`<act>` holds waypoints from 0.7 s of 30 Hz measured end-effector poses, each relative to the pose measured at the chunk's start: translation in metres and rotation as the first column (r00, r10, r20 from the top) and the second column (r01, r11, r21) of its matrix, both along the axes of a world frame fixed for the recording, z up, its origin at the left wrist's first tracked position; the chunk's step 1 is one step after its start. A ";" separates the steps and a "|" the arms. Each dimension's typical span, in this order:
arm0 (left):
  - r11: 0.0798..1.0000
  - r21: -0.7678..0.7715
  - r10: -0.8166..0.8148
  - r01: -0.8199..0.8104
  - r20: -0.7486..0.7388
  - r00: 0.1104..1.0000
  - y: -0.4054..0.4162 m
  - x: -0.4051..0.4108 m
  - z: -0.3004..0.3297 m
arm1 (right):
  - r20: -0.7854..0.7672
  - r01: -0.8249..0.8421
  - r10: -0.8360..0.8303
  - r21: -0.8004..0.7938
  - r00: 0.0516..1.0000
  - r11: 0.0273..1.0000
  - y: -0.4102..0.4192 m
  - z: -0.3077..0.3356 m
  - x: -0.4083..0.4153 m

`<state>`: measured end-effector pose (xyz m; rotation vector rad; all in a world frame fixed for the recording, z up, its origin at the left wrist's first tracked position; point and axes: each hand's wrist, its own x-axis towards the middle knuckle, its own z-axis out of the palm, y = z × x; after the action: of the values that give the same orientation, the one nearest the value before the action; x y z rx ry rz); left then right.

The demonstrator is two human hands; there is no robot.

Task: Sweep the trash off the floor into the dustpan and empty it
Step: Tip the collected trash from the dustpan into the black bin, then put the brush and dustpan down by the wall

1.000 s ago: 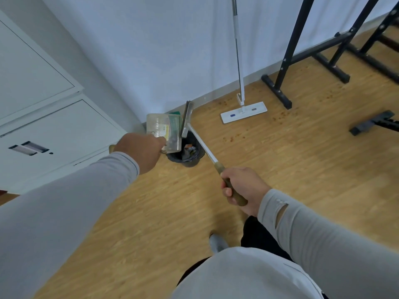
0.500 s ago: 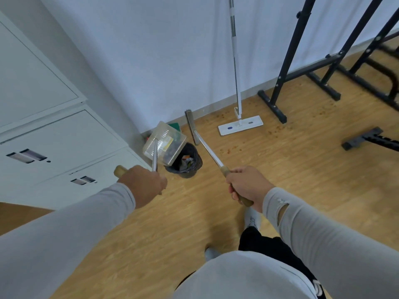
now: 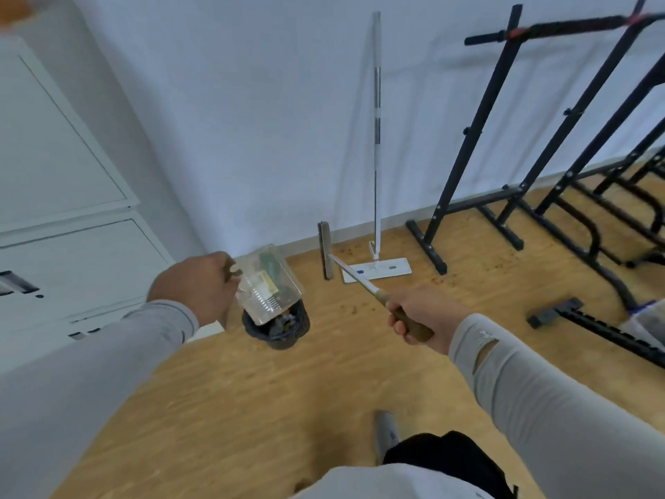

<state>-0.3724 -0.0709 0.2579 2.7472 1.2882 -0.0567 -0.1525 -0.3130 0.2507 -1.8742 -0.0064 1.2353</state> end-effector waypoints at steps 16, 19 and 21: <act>0.735 -0.527 0.585 -0.427 0.174 0.792 -0.037 0.181 -0.049 | 0.014 -0.160 0.183 0.548 0.983 0.821 0.060 0.044 0.227; 0.665 -0.562 0.658 -0.491 0.130 0.742 -0.052 0.221 -0.086 | 0.024 -0.180 0.200 0.550 0.980 0.816 0.081 0.039 0.262; 0.649 -0.566 0.662 -0.508 0.092 0.744 -0.061 0.247 -0.106 | 0.146 -0.251 0.206 0.485 0.968 0.837 0.097 0.034 0.278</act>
<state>-0.1257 -0.1321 0.1522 1.7084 1.7129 0.0574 0.1256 -0.2157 0.2848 -1.4902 -0.5673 1.1662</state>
